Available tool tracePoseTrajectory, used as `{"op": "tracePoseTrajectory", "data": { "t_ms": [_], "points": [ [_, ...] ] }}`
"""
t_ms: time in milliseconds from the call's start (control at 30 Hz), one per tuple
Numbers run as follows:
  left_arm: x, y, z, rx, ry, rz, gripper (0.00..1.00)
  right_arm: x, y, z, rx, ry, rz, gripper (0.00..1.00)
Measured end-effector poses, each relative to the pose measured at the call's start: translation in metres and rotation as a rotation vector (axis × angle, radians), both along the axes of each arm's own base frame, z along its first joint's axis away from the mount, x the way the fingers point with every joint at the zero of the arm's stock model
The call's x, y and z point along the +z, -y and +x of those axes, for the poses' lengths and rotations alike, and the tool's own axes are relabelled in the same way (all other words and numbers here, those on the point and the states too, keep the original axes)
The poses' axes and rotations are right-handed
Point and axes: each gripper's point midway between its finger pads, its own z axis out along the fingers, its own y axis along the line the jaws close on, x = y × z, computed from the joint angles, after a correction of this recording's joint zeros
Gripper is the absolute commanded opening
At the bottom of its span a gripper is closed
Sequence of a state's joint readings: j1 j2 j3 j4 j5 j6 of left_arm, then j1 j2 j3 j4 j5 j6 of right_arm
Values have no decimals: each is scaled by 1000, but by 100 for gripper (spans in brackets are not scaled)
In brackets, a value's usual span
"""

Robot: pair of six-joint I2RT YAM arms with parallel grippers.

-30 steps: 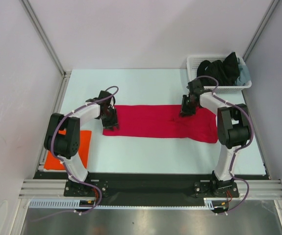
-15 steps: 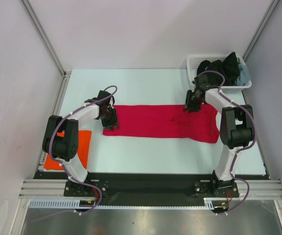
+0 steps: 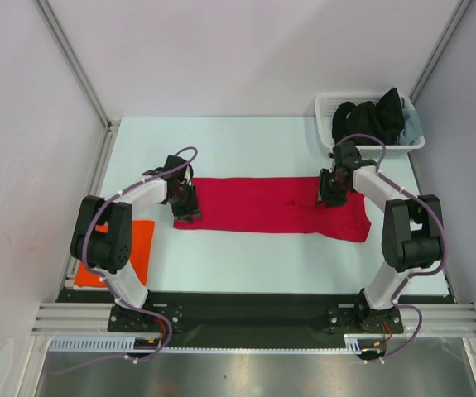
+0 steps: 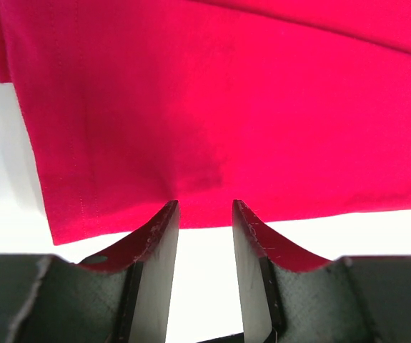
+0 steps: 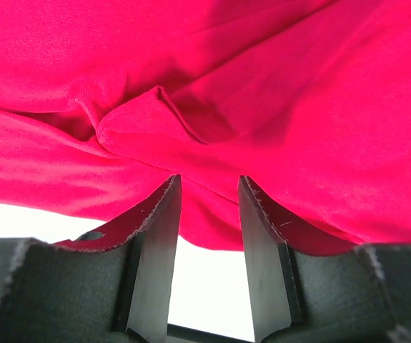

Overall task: Fold and stack the t-shirts
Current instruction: Fold the tshirt

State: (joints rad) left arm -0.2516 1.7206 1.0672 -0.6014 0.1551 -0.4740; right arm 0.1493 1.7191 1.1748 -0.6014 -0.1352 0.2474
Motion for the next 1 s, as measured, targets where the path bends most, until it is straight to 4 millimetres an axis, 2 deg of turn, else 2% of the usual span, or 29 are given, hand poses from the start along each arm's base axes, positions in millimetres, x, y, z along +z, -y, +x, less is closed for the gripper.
{"op": "tracePoseTrajectory", "data": {
  "t_ms": [500,600,700,833,900,1000],
  "points": [
    [-1,-2,-5,0,-21,9,41,-35,-10,5,-6,-63,-17,43],
    [-1,-3,-7,1,-28,13,41,-32,-11,18,-18,-35,-35,44],
    [-1,-3,-8,0,-32,14,41,-27,-17,42,-19,-1,-54,45],
    [-2,-4,-8,2,-33,19,41,-11,-33,94,-16,74,-52,46],
    [-1,-4,-8,2,-32,20,41,4,-39,117,-14,128,-45,47],
    [1,-4,-7,1,-24,19,42,23,-34,119,-17,153,-46,49]
  ]
}}
